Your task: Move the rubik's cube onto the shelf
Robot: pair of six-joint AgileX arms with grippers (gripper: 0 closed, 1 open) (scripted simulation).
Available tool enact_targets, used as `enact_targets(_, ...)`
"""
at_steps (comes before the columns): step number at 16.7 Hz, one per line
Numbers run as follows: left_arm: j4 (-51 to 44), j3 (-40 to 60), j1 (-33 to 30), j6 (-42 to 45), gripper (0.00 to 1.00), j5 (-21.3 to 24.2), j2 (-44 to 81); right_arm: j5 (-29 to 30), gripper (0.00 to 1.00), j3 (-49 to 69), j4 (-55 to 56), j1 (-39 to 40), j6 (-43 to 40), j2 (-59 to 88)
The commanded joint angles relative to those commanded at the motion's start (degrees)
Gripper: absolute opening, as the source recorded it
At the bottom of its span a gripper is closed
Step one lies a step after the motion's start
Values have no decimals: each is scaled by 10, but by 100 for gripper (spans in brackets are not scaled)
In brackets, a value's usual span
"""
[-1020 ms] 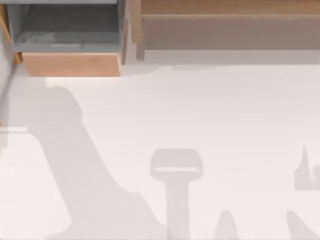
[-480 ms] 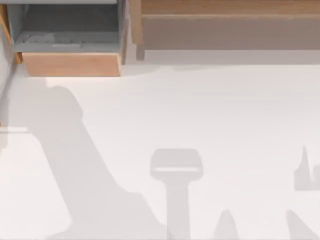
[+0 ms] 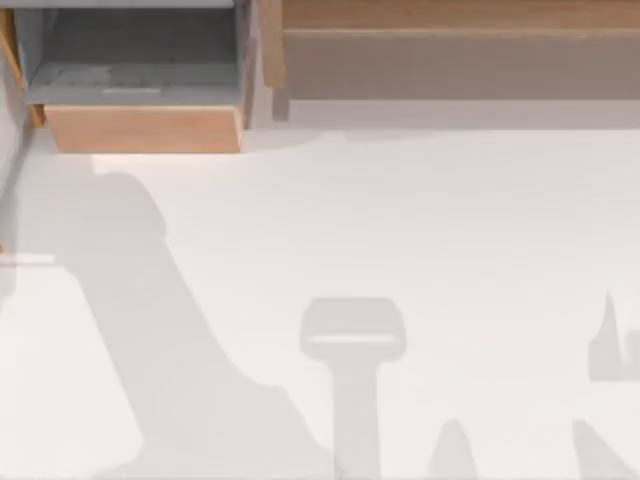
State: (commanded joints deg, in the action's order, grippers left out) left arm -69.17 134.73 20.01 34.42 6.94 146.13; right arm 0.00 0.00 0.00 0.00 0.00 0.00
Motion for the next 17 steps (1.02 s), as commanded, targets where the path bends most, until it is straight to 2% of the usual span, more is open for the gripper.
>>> enact_targets(11, -1, -6, -1, -18, 0, -7, -2, 0, 100, 0, 0, 0, 0, 0)
enact_targets(17, 39, -53, -23, -136, 0, -83, -26, 0, 100, 0, 0, 0, 0, 0)
